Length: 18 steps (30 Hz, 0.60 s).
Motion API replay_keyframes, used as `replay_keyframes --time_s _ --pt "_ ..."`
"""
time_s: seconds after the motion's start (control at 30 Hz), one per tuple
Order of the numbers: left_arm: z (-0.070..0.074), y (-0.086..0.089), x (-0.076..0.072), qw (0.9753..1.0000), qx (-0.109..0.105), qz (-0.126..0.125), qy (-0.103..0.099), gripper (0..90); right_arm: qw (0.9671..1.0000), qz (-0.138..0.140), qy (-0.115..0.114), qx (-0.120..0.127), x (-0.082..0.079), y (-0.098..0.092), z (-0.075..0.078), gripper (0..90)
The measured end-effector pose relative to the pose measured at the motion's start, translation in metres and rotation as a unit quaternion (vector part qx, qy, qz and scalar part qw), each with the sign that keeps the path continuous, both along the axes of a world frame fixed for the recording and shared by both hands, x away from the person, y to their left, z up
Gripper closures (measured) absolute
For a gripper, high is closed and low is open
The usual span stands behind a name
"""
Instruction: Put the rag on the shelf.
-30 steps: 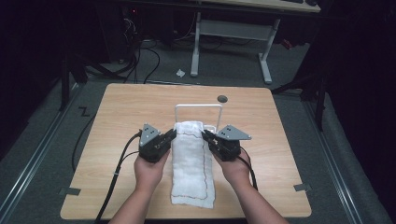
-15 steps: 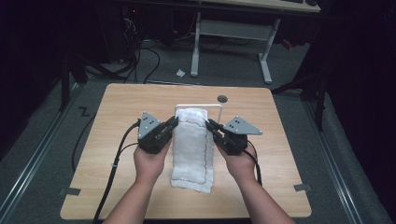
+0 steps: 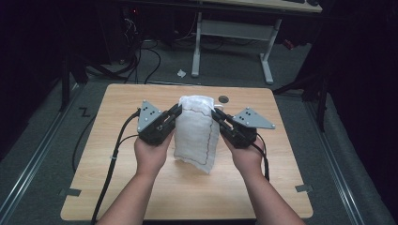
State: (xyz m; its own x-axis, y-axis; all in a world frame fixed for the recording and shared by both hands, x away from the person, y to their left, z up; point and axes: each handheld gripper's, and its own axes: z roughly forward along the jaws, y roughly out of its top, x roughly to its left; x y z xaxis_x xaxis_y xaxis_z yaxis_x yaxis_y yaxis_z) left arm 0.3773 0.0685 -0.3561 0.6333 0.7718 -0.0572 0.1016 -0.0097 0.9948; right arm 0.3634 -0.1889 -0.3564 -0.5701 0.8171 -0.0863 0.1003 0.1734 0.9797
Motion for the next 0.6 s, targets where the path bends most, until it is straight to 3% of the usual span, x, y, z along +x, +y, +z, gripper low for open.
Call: replay_keyframes --time_s 0.27,0.5,0.6 --pt "0.016 -0.005 0.005 0.9997 -0.008 0.004 -0.021 86.4 0.9998 -0.008 -0.017 0.005 0.003 -0.003 0.016 83.8" --pt "0.019 -0.007 0.015 0.9997 -0.002 0.009 -0.024 86.5 0.9998 -0.013 -0.015 0.002 0.012 -0.005 0.021 84.0" --pt "0.018 -0.008 0.022 0.9999 -0.007 0.004 -0.015 86.6 0.9998 -0.015 -0.015 0.0 0.016 -0.007 0.022 84.0"
